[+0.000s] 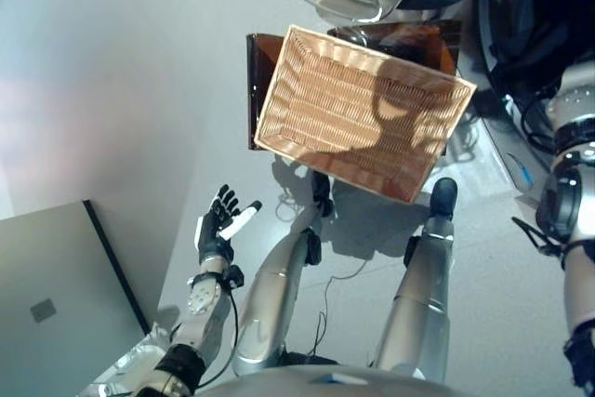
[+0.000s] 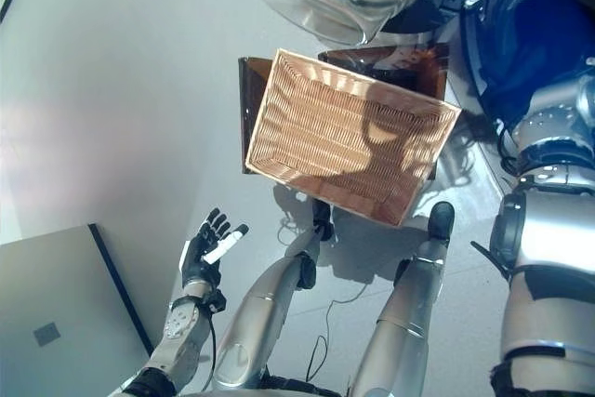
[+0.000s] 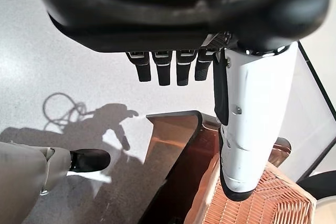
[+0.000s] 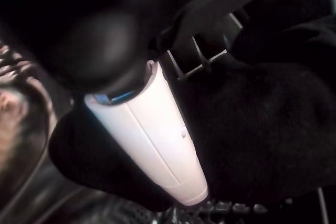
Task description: Pick up the clothes and place them into the washing machine
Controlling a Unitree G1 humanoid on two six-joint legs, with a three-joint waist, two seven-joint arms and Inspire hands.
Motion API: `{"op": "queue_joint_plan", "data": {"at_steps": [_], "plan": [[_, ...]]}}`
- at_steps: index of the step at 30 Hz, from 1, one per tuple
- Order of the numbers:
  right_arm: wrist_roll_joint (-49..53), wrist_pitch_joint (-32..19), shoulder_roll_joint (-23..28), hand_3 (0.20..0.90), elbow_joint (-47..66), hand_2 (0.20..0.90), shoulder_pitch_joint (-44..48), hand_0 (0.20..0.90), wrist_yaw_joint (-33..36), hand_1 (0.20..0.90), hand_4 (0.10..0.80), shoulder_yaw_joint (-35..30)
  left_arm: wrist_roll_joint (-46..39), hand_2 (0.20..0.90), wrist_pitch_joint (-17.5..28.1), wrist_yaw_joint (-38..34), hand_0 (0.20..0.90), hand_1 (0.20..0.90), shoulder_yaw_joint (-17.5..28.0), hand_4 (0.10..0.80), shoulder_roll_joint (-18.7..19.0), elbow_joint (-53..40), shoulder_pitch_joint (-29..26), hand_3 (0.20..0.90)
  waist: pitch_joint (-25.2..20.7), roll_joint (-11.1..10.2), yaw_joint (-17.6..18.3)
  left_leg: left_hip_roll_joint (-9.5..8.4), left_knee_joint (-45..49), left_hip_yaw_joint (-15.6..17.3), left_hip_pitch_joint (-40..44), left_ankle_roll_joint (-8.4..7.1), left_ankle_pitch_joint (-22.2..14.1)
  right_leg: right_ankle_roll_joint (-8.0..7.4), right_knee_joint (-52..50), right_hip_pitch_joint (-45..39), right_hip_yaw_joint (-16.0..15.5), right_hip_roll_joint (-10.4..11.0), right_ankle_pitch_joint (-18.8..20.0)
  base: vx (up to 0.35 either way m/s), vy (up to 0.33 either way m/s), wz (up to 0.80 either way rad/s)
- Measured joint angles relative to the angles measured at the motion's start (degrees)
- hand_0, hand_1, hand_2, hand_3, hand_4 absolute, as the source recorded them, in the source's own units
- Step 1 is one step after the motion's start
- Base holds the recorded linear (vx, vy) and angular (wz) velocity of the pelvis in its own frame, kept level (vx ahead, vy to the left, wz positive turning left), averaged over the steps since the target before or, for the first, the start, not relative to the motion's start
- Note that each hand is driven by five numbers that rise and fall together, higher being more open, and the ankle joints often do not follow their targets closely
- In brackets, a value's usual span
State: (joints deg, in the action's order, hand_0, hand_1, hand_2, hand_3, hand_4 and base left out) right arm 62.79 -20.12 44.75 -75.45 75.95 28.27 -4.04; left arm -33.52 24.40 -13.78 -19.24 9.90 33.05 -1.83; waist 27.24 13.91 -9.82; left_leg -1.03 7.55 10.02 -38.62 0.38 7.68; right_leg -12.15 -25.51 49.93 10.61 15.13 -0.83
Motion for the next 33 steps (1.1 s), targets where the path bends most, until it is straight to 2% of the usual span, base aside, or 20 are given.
{"op": "queue_joint_plan", "data": {"at_steps": [7,9,14,26,33], "plan": [[5.0,-4.4,0.2,0.2,1.5,0.2,5.8,0.2,2.1,0.2,0.3,-1.0,-1.1,0.9,0.9,-0.2,0.9,0.9,0.1,0.8,0.0,-0.2,-0.1,0.9,0.0,0.0,-0.9,-0.84,-0.1,0.8,-1.1,-0.03,0.0,-0.4,-3.0,3.1,1.6,0.4,-1.4,0.016,0.015,0.02],[5.1,-5.6,0.8,0.2,2.5,0.2,7.1,0.2,2.2,0.2,0.3,-0.9,-1.9,0.9,1.0,-0.2,0.9,0.9,0.1,0.8,0.0,-1.5,-0.1,0.9,0.0,0.0,-0.9,-0.95,-0.1,1.1,-1.5,-0.04,0.0,-0.07,-3.8,4.0,2.0,0.4,-1.9,0.0,0.0,0.0],[5.6,-8.5,4.0,0.2,4.1,0.2,9.5,0.2,3.1,0.2,0.3,-1.0,-2.5,0.9,1.2,-0.4,0.9,0.9,0.1,0.8,0.0,-3.9,-0.2,0.9,0.0,0.0,-0.8,-1.15,0.2,1.3,-3.2,-0.19,0.1,-0.36,-5.7,6.6,2.7,0.3,-2.2,0.022,-0.013,0.04],[7.0,-10.1,7.2,0.2,4.1,0.2,9.6,0.2,5.9,0.2,0.3,-3.2,-3.0,0.9,1.2,-1.2,0.9,0.9,0.4,0.8,0.0,-6.0,-0.2,0.9,-0.1,0.1,-0.1,-1.43,0.4,1.6,-3.4,-0.32,0.1,-0.01,-7.2,7.7,3.6,0.3,-3.2,0.002,-0.002,0.0],[6.8,-12.3,8.0,0.2,4.7,0.2,9.6,0.2,9.0,0.2,0.3,-5.7,-3.0,0.9,1.2,-1.2,0.9,0.9,0.4,0.8,0.0,-6.7,-0.2,0.9,-0.1,0.1,-0.2,-1.57,0.4,2.3,-3.7,-0.28,0.0,-0.46,-7.3,8.5,4.7,0.1,-2.9,-0.006,0.003,-0.01]]}}
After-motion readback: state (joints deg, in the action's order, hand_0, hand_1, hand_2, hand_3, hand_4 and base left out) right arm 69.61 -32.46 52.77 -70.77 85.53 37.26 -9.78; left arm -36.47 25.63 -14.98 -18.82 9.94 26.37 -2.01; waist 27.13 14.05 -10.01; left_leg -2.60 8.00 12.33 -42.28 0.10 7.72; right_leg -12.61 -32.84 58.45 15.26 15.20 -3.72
